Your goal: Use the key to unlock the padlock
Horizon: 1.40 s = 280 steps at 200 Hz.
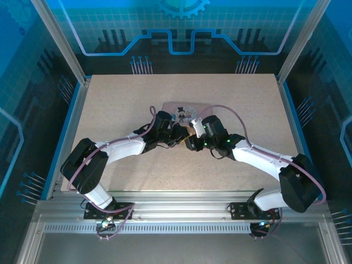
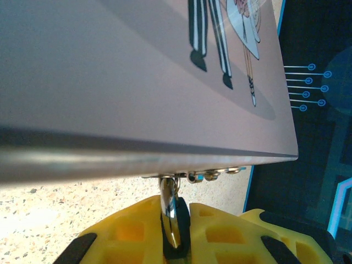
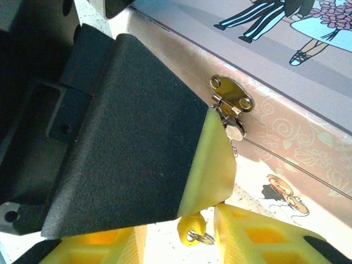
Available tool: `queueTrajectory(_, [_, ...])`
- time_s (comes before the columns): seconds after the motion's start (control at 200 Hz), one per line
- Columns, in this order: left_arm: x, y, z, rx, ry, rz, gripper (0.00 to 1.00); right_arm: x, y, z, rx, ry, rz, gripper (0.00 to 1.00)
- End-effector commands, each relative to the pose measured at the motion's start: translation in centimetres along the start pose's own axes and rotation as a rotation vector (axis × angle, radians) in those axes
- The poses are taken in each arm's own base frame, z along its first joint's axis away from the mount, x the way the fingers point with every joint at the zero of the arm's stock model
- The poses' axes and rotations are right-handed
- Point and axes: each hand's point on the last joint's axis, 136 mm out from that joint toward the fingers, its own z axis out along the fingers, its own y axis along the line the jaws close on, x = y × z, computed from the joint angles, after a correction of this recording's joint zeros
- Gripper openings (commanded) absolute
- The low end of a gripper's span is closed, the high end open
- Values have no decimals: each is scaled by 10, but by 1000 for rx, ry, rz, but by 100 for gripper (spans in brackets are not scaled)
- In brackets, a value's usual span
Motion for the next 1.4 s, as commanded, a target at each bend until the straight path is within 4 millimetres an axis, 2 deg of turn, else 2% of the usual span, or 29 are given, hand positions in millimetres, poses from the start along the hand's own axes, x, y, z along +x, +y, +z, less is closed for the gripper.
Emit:
queueTrajectory(0.0, [-4, -45, -15, 141, -4, 34, 10, -1, -1, 2, -7, -4, 2, 38])
queueTrajectory(0.15, [-4, -45, -15, 143, -1, 36, 10, -3, -2, 5, -7, -1, 4, 32])
queueTrajectory(0.27, [-3, -45, -15, 144, 0, 35, 10, -2, -3, 7, -10, 5, 9, 32])
queueTrajectory(0.315, [-3, -45, -15, 145, -1, 34, 10, -2, -3, 8, -11, 8, 12, 28])
queueTrajectory(0.395, [-4, -45, -15, 145, -1, 33, 10, 0, -4, 11, -19, 15, 18, 11])
queueTrajectory(0.47, [-4, -45, -16, 144, -3, 33, 10, 2, -5, 12, -26, 14, 29, 3])
queueTrajectory(0.515, [-4, -45, -16, 145, -3, 33, 10, 3, -4, 12, -30, 15, 31, 0])
queueTrajectory(0.64, [-4, -42, -16, 141, -5, 33, 10, 7, -6, 12, -31, 15, 40, 0])
queueTrajectory(0.675, [-4, -40, -16, 137, -5, 32, 10, 7, -6, 13, -30, 16, 41, 5])
queueTrajectory(0.76, [-3, -32, -14, 122, -5, 25, 10, 9, -7, 11, -26, 12, 49, 28])
queueTrajectory(0.806, [-2, -27, -12, 115, -4, 20, 10, 10, -7, 10, -24, 8, 52, 34])
queueTrajectory(0.961, [-1, -19, -9, 104, -2, 8, 10, 9, -7, 1, -23, -14, 56, 38])
queueTrajectory(1.396, [-2, -24, -11, 117, 2, 13, 10, -4, 1, -14, -86, -54, 80, 46])
